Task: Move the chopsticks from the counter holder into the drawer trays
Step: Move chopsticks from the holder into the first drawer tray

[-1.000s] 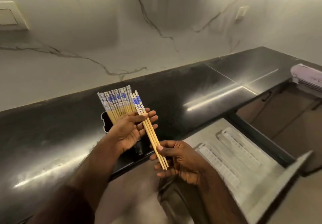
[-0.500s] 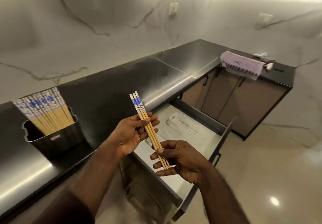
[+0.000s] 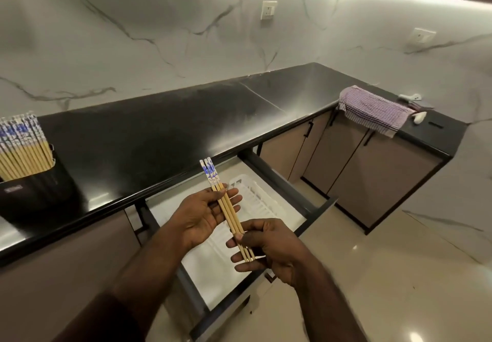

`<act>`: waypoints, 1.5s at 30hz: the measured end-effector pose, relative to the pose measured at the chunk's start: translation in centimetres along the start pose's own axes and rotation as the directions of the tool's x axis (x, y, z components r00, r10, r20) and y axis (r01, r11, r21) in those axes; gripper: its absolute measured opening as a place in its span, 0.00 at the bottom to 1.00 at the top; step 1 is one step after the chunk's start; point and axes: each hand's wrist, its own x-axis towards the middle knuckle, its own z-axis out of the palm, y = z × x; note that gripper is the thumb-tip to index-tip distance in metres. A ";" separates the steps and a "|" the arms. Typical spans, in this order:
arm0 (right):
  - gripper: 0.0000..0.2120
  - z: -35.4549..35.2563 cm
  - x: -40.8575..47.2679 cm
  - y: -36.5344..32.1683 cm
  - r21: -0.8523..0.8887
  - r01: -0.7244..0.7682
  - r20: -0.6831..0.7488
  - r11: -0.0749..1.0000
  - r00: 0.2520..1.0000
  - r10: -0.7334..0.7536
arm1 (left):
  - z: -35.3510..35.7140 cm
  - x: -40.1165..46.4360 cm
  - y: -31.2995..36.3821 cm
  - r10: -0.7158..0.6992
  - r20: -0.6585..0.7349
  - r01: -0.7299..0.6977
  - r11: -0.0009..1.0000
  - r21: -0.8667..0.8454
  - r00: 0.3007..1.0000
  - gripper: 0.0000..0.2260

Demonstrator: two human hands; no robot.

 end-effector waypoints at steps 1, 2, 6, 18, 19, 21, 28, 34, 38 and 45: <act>0.09 -0.4 0.4 0.0 -0.010 -0.006 0.006 1.000 1.000 0.007 | 0.1 0.3 -0.2 0.000 -0.018 0.000 1.000 -0.011 1.000 0.10; 0.09 -0.7 0.8 0.0 -0.019 -0.013 0.008 1.000 1.000 0.014 | 0.1 0.7 -0.4 -0.004 -0.033 0.003 1.000 -0.020 0.999 0.10; 0.08 -1.5 2.4 -0.2 -0.049 -0.031 -0.007 0.998 0.999 0.031 | 0.0 2.2 -0.4 -0.040 -0.060 0.037 0.998 -0.054 0.997 0.12; 0.09 -2.1 7.5 -1.7 -0.117 -0.082 -0.081 0.990 0.994 0.072 | -2.4 7.8 0.6 -0.150 -0.082 0.137 0.980 -0.144 0.985 0.19; 0.09 -2.1 8.0 -1.7 -0.119 -0.091 -0.079 0.989 0.993 0.082 | -2.7 8.2 0.6 -0.154 -0.094 0.139 0.979 -0.150 0.984 0.19; 0.08 -2.3 9.0 -1.6 -0.128 -0.110 -0.077 0.986 0.992 0.101 | -3.2 9.2 0.5 -0.163 -0.125 0.141 0.976 -0.168 0.979 0.20; 0.07 -4.5 13.4 -1.1 -0.192 -0.192 -0.031 0.962 0.981 0.190 | -4.6 12.1 -1.4 -0.232 -0.242 0.172 0.954 -0.247 0.942 0.23; 0.06 -6.8 17.6 0.3 -0.295 -0.272 -0.006 0.916 0.959 0.283 | -5.2 15.3 -4.5 -0.253 -0.359 0.132 0.935 -0.330 0.898 0.24; 0.05 -7.5 20.3 2.0 -0.341 -0.302 -0.001 0.890 0.947 0.321 | -6.2 17.7 -6.6 -0.276 -0.423 0.119 0.925 -0.361 0.863 0.25; 0.05 -7.2 24.2 6.3 -0.400 -0.326 -0.079 0.856 0.943 0.322 | -8.8 20.8 -9.5 -0.310 -0.505 0.114 0.917 -0.381 0.805 0.26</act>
